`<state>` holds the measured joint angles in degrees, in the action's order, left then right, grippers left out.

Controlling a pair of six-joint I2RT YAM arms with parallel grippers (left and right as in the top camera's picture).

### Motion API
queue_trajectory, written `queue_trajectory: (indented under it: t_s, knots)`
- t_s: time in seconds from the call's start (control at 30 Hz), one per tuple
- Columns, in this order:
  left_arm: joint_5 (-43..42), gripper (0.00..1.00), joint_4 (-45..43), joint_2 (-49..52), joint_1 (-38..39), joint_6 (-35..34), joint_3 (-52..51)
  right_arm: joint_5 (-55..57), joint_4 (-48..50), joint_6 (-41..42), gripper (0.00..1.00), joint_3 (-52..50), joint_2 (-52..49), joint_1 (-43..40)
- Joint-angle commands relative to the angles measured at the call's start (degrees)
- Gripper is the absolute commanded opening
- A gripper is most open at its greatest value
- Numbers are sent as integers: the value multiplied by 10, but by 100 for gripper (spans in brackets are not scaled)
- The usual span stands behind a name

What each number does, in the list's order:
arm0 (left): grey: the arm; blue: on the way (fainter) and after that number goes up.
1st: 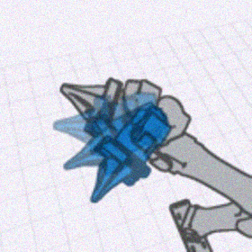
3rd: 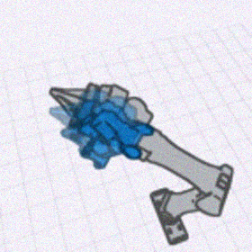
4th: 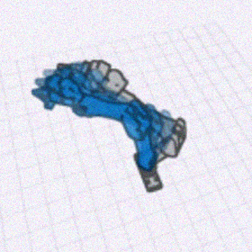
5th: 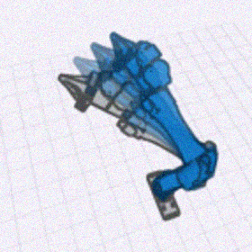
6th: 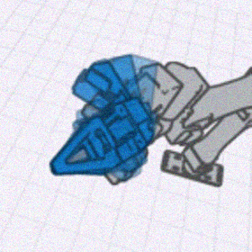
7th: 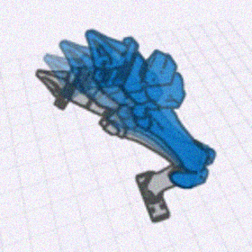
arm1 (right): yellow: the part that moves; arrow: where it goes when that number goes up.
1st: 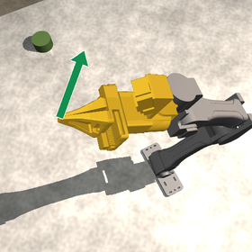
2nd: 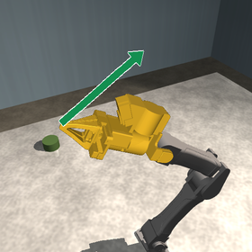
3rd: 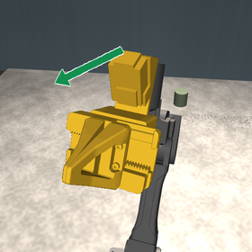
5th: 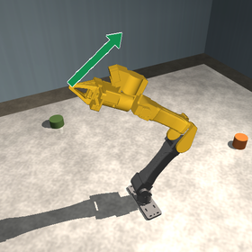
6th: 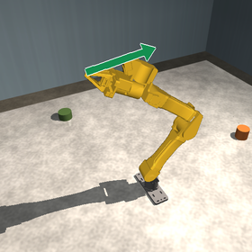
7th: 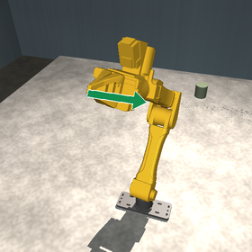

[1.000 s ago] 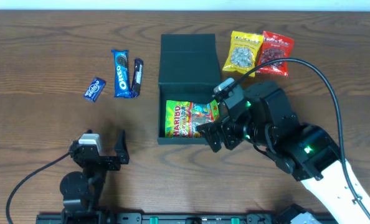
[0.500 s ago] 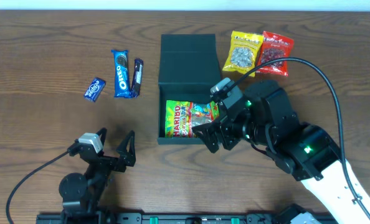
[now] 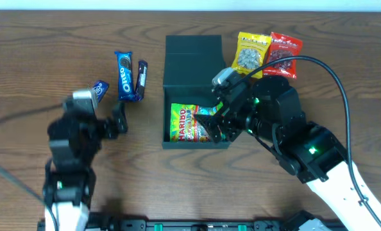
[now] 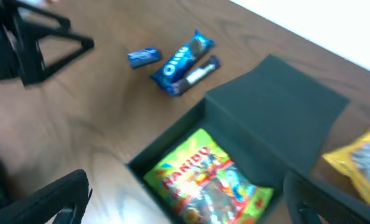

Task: Pack container
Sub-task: 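Reach left gripper to the blue Oreo pack and grasp it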

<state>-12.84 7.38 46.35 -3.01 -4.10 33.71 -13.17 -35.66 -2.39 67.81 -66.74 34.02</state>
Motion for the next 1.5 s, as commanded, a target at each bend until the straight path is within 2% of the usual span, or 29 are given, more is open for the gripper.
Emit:
queue_trajectory:
  t_s: [0.0, 0.13, 0.33, 0.6, 0.77, 0.83, 1.23, 1.37, 1.4, 1.47]
  knots:
    - [33, 95, -3, 84, -3, 49, 77, 54, 8, -16, 99, 6, 0, -3]
    - [45, 95, 1, 209, -3, 70, 173, 59, 8, -46, 99, 6, 0, -3]
    - [45, 95, 17, 365, -3, 89, 289, 60, 7, -46, 99, 6, 0, -3]
    - [84, 95, 92, 563, -3, 89, 431, 63, -3, -45, 99, 6, -3, -3]
    - [76, 95, 85, 621, -2, 88, 443, 63, -10, -45, 99, 6, -14, -3]
    - [49, 95, 76, 632, -2, 88, 443, 63, -13, -45, 99, 6, -21, -3]
    - [-18, 95, 40, 647, 1, 82, 443, 63, -17, -45, 99, 6, -33, -3]
    - [-16, 100, 36, 679, 1, 82, 443, 63, -19, -45, 99, 6, -33, -3]
    - [-16, 92, 30, 689, 1, 81, 443, 63, -21, -45, 99, 6, -33, -3]
    - [-15, 84, 23, 702, 1, 82, 443, 63, -25, -45, 99, 6, -33, -3]
